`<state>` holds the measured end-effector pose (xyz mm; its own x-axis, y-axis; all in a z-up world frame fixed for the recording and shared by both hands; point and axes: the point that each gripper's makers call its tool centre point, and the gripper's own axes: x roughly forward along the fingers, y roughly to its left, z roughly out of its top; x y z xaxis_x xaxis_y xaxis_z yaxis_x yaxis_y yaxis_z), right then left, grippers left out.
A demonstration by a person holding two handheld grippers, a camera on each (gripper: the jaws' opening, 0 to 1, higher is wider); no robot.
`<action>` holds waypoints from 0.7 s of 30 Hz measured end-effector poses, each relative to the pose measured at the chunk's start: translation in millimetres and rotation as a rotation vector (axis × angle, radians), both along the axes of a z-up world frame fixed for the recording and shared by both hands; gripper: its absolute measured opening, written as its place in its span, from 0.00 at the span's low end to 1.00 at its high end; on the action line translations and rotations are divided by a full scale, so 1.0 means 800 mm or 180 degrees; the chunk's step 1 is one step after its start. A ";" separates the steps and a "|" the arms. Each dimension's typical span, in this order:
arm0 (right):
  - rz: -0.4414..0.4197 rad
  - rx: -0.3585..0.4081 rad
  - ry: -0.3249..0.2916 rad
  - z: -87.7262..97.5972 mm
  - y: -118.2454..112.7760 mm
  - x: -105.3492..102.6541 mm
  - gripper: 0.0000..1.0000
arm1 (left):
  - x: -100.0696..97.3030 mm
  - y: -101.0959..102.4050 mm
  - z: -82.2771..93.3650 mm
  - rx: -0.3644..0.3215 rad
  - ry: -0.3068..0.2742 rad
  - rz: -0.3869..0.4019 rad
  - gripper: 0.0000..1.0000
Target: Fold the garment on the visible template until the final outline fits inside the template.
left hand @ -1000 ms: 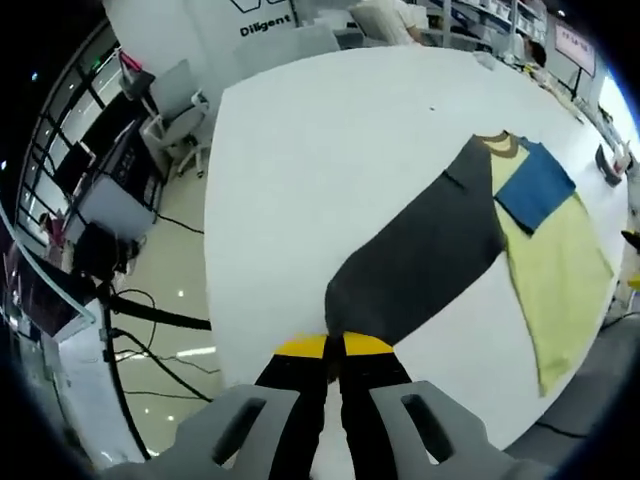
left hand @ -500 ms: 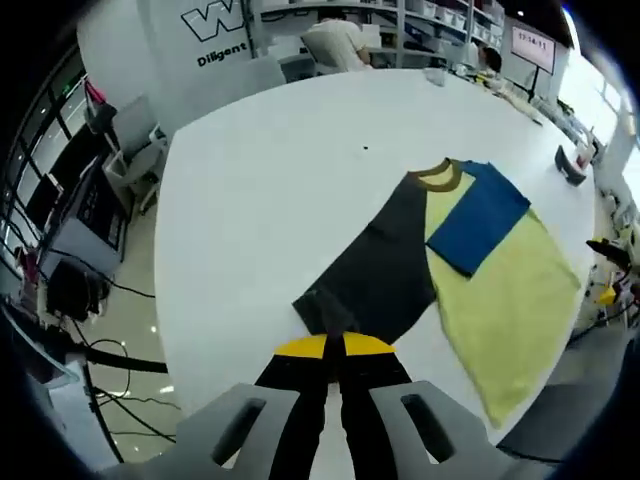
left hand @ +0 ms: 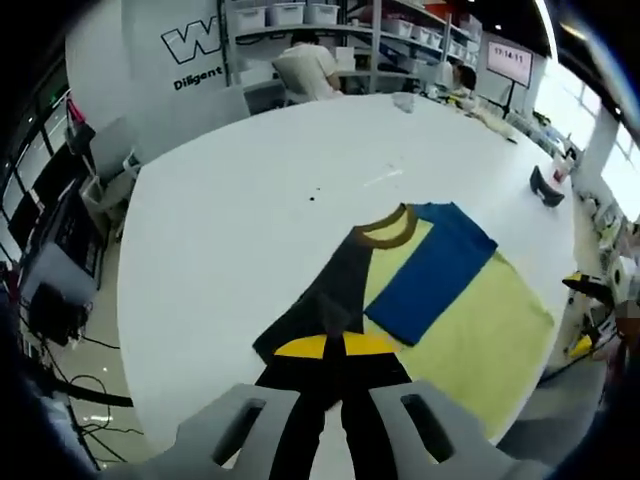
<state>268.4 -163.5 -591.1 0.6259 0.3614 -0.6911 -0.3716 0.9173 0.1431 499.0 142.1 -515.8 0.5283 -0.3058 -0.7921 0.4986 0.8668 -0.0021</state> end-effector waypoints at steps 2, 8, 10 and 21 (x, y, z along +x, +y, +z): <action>-0.0001 -0.0006 0.0002 -0.001 -0.002 -0.001 0.99 | 0.002 -0.020 0.003 -0.0040 -0.0011 -0.0061 0.04; -0.0001 -0.0007 0.0011 -0.002 -0.004 -0.002 0.99 | 0.005 -0.064 0.009 -0.0158 -0.0008 -0.0193 0.05; -0.0006 -0.0017 0.0022 -0.003 -0.006 -0.003 0.99 | 0.006 -0.083 0.012 -0.0172 -0.0031 -0.0302 0.05; -0.0044 -0.0009 0.0032 -0.004 -0.013 -0.005 0.98 | 0.011 -0.175 0.016 -0.0177 -0.0027 -0.0706 0.05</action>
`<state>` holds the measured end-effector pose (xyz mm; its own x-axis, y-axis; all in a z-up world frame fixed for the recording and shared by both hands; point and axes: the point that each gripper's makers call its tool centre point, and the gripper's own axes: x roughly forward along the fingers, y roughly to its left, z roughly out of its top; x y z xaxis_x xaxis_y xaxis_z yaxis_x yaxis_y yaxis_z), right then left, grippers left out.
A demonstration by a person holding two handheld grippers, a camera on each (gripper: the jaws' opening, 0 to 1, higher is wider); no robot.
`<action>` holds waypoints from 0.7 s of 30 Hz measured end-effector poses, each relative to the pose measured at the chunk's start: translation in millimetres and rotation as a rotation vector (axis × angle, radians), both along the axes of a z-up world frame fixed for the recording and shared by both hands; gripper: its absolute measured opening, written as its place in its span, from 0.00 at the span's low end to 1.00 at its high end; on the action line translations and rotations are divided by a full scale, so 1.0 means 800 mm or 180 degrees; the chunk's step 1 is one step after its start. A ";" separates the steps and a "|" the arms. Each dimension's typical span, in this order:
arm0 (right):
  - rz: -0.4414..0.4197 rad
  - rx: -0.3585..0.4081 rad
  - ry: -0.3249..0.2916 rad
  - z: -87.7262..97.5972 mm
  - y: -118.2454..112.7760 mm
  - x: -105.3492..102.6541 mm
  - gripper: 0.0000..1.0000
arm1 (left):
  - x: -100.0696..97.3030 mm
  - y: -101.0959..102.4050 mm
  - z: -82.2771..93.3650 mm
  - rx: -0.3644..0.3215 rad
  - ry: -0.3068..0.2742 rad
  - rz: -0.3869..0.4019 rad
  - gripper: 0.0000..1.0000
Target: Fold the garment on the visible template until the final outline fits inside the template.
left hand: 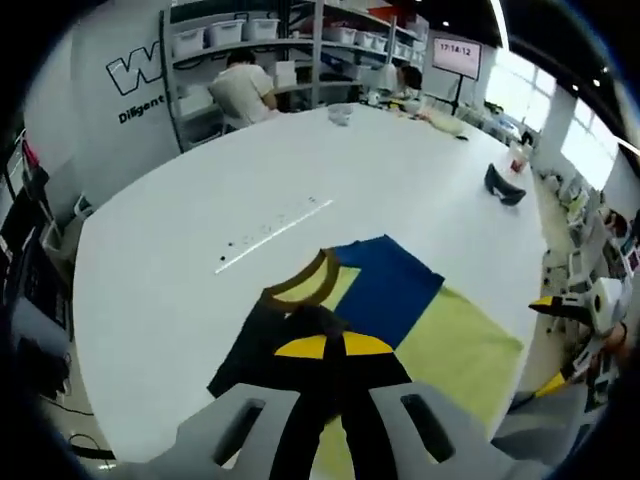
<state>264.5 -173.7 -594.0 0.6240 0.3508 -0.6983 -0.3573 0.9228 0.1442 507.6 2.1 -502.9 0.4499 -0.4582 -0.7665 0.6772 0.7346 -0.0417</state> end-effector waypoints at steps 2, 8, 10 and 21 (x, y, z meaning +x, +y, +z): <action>-0.0024 0.0019 -0.0001 0.000 -0.002 -0.001 0.99 | -0.002 -0.014 -0.003 0.0005 0.0034 -0.0095 0.05; -0.0055 0.0024 0.0037 -0.005 -0.006 -0.005 0.99 | 0.001 -0.043 -0.002 -0.0039 0.0055 -0.0168 0.05; -0.0056 0.0021 0.0045 -0.007 -0.008 -0.005 0.99 | 0.002 -0.058 -0.006 -0.0073 0.0090 -0.0212 0.05; -0.0078 0.0018 0.0076 -0.013 -0.016 -0.004 0.99 | 0.002 -0.111 -0.071 -0.0023 0.0316 -0.0303 0.05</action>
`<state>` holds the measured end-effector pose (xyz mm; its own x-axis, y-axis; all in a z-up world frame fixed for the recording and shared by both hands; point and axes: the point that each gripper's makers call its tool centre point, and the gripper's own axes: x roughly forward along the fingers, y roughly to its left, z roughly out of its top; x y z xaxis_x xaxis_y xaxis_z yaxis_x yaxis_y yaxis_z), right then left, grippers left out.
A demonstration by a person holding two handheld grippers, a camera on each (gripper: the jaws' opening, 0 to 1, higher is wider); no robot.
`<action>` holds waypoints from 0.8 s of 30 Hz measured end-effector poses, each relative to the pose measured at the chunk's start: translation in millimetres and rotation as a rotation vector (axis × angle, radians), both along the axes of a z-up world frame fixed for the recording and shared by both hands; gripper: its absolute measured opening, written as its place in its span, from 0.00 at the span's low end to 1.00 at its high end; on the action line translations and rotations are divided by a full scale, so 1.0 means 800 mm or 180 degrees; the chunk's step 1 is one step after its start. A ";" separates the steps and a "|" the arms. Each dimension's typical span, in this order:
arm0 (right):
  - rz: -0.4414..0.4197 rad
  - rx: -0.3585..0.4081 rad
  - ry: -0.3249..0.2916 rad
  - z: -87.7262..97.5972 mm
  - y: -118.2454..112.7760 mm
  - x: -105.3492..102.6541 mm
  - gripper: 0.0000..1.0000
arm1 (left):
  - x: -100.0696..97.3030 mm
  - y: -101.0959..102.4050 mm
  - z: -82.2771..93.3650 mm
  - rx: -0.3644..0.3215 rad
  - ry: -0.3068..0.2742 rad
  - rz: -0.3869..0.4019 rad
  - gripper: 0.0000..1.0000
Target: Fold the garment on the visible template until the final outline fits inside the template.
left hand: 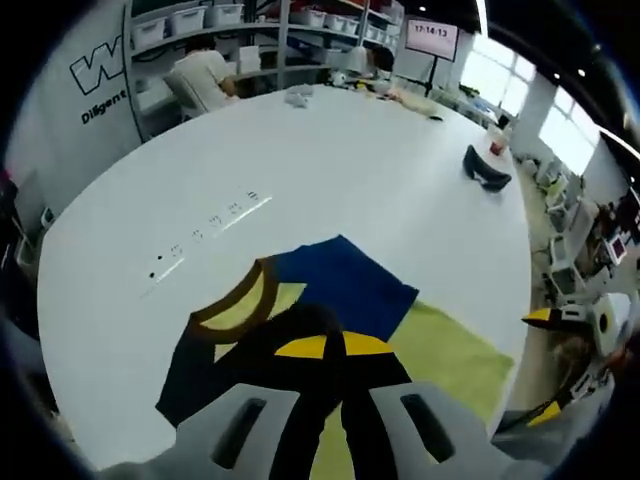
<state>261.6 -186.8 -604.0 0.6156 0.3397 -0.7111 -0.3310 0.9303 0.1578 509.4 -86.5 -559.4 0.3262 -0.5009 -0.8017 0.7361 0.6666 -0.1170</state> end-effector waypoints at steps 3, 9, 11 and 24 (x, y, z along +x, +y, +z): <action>-0.0013 0.0009 0.0009 -0.002 -0.003 0.000 0.99 | 0.005 -0.013 -0.020 0.0018 0.0036 -0.0003 0.05; -0.0009 0.0023 0.0029 -0.007 -0.005 0.000 0.99 | 0.007 -0.033 -0.053 0.0019 0.0195 0.0034 0.05; -0.0016 0.0026 0.0037 -0.008 -0.007 0.000 0.99 | 0.006 -0.037 -0.057 0.0003 0.0227 0.0034 0.05; -0.0005 0.0007 0.0128 -0.024 -0.009 0.005 0.99 | 0.008 -0.077 -0.098 -0.0043 0.0186 -0.0240 0.05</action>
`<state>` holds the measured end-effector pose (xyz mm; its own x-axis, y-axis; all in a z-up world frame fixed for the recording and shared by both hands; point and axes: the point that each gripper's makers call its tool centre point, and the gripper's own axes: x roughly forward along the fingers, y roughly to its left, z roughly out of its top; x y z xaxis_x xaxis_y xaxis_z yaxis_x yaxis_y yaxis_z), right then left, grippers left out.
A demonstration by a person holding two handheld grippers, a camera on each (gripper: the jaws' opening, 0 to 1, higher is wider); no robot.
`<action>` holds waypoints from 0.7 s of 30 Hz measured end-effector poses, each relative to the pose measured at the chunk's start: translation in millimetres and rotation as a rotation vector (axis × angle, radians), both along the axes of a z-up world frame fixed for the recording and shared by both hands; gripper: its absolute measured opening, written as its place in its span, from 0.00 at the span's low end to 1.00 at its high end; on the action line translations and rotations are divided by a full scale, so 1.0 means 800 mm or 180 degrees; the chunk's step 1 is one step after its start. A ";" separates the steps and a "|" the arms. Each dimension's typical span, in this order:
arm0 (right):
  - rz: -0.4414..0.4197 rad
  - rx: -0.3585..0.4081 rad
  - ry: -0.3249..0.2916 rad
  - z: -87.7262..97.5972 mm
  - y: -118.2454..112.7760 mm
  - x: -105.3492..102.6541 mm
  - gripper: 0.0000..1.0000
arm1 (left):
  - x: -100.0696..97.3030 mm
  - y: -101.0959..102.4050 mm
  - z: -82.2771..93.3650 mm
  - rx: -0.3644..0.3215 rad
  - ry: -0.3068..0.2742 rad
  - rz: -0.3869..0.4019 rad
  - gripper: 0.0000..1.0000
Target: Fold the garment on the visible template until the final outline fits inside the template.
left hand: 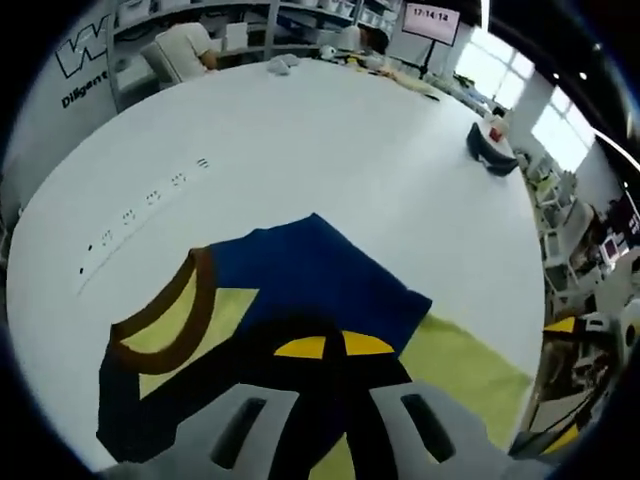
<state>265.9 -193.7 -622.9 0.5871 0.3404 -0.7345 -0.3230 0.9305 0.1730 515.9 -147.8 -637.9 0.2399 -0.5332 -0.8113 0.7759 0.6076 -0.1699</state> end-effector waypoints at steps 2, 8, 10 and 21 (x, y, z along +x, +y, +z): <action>0.0007 -0.0001 0.0008 0.000 0.001 0.001 0.99 | -0.001 -0.009 0.001 -0.0062 -0.0097 -0.0161 0.05; 0.0016 -0.0025 -0.0011 0.004 0.001 0.008 0.98 | -0.007 -0.033 0.016 -0.0447 -0.0069 -0.0176 0.02; 0.0015 -0.0025 -0.0022 0.004 0.001 0.010 0.98 | -0.008 -0.029 0.021 -0.0456 -0.0083 -0.0193 0.03; 0.0058 0.0004 -0.0028 0.007 0.007 0.013 0.99 | -0.002 0.051 0.055 -0.0515 -0.0475 0.0143 0.36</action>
